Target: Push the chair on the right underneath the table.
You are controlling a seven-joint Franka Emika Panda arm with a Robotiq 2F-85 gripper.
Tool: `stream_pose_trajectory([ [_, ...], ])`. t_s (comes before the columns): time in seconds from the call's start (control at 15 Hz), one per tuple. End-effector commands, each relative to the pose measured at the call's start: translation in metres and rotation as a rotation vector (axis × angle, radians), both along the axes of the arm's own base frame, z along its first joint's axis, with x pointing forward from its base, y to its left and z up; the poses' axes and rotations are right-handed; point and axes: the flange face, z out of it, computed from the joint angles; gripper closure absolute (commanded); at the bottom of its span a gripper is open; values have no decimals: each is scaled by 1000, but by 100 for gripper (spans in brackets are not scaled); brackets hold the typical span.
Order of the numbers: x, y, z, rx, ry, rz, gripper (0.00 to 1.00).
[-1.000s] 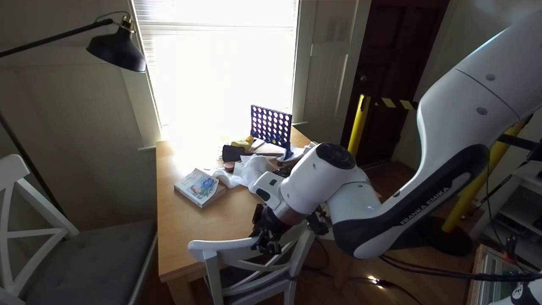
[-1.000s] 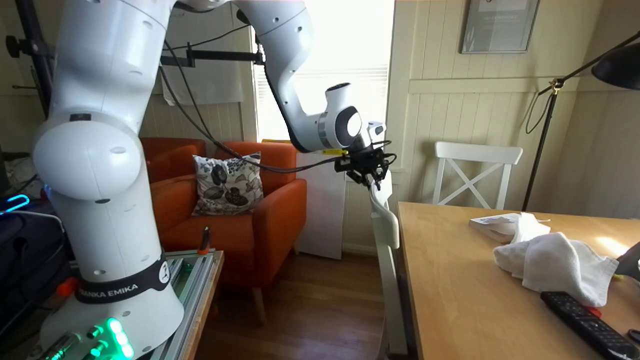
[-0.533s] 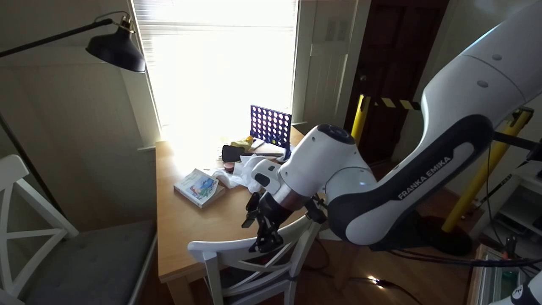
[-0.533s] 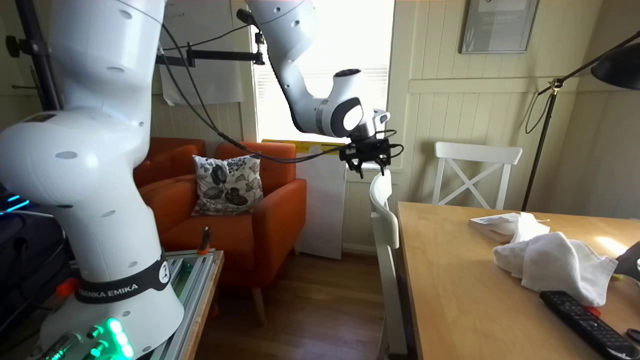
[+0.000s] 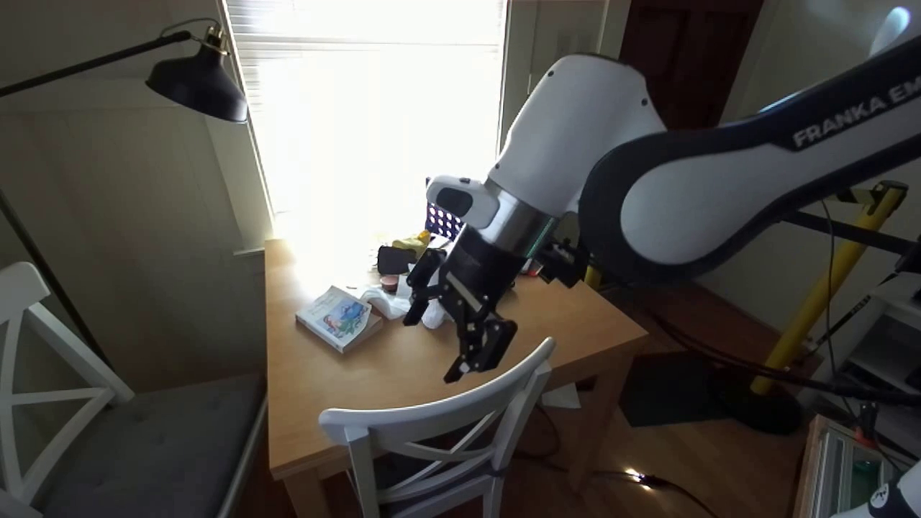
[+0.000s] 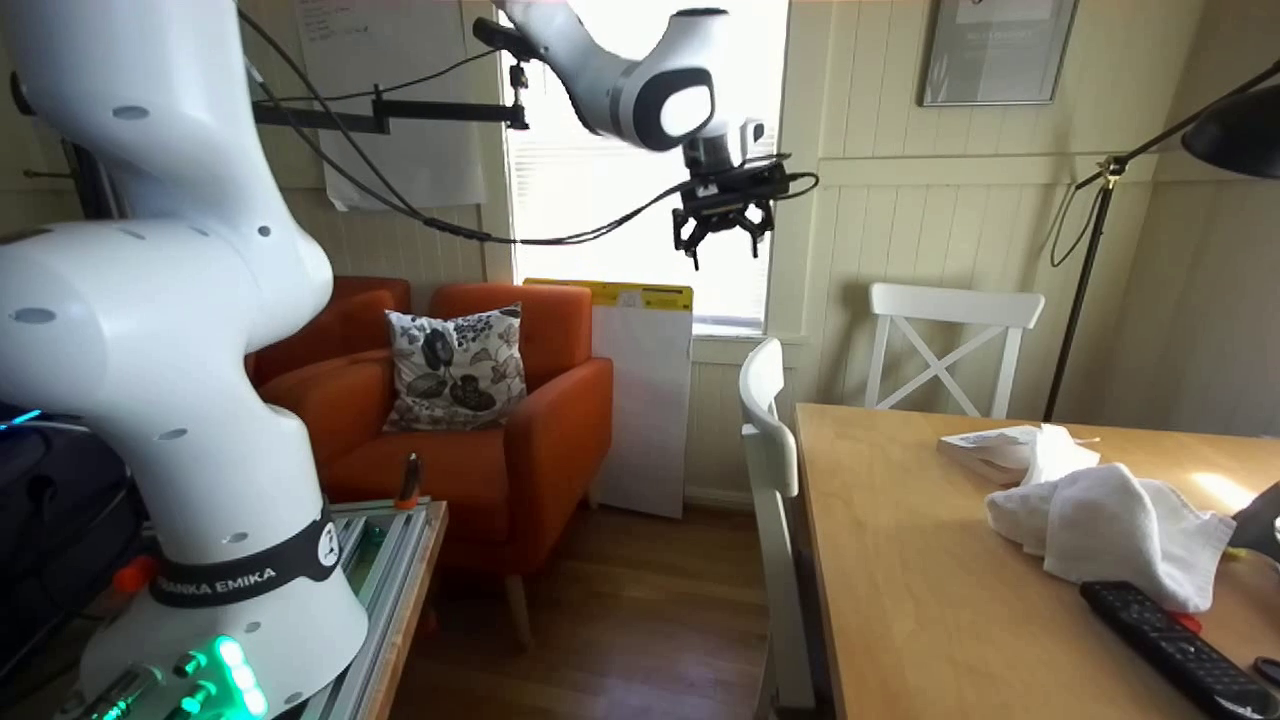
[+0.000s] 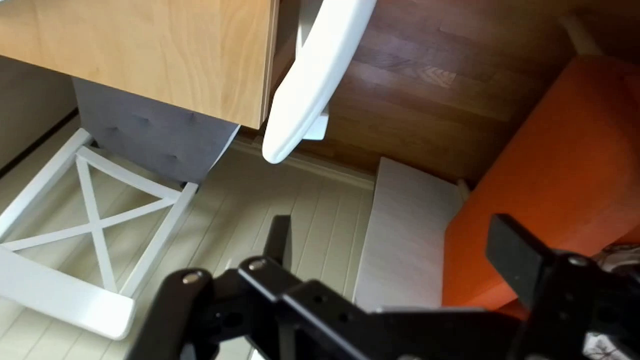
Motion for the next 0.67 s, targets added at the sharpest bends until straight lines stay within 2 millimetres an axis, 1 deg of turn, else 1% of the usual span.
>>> stream_pose_trajectory([
  [0.0, -11, -49, 52, -153, 16, 90, 0],
  [0.07, -13, -69, 76, -173, 10, 84, 0],
  [0.2, -15, -111, 105, -227, -3, 74, 0],
  [0.27, -3, -82, 75, -185, 16, 60, 0],
  [0.33, -5, -100, 92, -195, 5, 53, 0],
  [0.4, -7, -112, 103, -201, -4, 48, 0],
  [0.47, -10, -116, 109, -204, -8, 46, 0],
  [0.6, -12, -112, 108, -205, -6, 56, 0],
])
